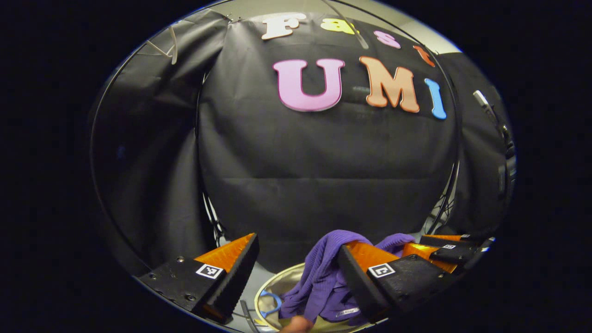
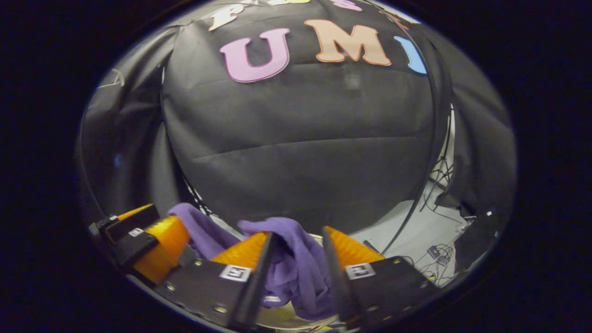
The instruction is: Grasp the clothes on the hanger with both hands and then place them into the laundry hamper below.
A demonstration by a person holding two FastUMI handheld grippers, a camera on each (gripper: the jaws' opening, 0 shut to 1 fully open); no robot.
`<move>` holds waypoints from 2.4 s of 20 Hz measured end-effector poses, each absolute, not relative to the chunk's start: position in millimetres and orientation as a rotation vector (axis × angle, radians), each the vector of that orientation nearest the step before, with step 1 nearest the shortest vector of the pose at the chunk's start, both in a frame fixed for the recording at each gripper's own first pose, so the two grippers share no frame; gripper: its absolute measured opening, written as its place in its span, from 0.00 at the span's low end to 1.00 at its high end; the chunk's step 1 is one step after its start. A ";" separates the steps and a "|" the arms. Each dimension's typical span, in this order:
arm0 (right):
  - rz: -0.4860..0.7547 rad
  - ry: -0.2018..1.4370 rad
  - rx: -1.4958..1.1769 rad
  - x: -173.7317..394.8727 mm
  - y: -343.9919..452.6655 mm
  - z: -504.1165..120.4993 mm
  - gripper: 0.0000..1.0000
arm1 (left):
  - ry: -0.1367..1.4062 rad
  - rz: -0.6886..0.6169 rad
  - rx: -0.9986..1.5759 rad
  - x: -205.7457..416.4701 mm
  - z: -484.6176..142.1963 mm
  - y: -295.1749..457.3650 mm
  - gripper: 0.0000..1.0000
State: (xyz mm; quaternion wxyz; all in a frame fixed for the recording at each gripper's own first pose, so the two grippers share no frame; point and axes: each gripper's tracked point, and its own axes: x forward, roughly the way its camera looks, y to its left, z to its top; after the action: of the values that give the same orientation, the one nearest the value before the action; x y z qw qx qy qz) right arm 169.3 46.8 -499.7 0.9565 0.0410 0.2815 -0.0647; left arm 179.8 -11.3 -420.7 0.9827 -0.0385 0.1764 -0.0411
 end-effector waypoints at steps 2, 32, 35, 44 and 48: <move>-0.145 0.569 0.060 161.2 44.5 -496.8 1.00 | 0.433 -0.083 -0.083 168.1 -445.6 -9.4 0.99; -0.199 0.349 0.014 109.7 40.9 -321.3 1.00 | 0.130 -0.043 -0.010 113.2 -237.9 31.8 1.00; -0.189 0.306 0.003 109.0 45.2 -286.8 1.00 | 0.101 -0.029 0.017 110.2 -212.8 39.7 0.99; -0.165 0.209 -0.007 91.8 56.1 -207.3 1.00 | 0.029 -0.029 0.016 89.0 -147.1 43.2 1.00; -0.153 0.178 -0.028 79.8 58.5 -178.5 0.98 | 0.011 -0.033 0.007 82.1 -124.5 42.5 1.00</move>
State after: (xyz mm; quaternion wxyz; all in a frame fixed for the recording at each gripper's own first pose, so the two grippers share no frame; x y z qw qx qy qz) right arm 79.8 58.5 -178.5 0.9930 -0.0138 0.0887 -0.0764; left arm 82.1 42.5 -124.5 0.9998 0.0037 0.0055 -0.0163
